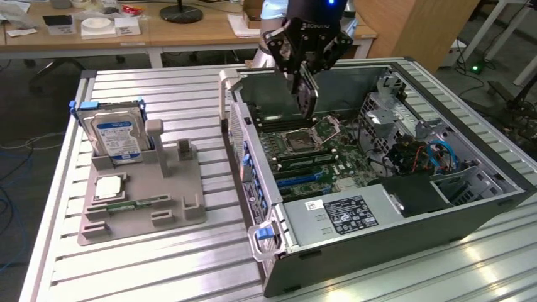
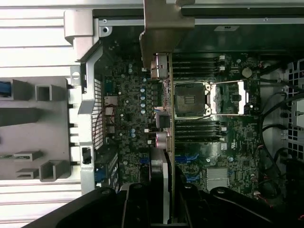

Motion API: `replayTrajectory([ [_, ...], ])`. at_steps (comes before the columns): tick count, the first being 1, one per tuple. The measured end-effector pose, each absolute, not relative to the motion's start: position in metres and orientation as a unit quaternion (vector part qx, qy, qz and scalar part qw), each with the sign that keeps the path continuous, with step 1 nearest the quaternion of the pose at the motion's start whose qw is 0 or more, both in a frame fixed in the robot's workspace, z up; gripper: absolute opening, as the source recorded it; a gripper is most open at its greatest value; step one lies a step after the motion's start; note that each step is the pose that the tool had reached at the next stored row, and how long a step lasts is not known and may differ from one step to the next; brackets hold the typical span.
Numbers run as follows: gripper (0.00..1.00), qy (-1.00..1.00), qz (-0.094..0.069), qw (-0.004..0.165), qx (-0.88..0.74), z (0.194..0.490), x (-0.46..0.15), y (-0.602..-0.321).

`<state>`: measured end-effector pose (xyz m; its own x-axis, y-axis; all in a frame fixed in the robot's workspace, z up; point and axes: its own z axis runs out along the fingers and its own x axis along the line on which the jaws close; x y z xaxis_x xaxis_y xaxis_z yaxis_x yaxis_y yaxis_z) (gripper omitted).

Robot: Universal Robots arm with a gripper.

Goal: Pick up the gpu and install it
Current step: 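Pick up the gpu and move the gpu toward the slot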

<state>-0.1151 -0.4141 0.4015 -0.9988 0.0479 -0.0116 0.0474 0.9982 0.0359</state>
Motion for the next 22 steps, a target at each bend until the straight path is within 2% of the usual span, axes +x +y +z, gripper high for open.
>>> replayTrajectory([
  [22,0.28,1.000,0.018,0.006,0.024,0.401,-0.058,-0.414],
])
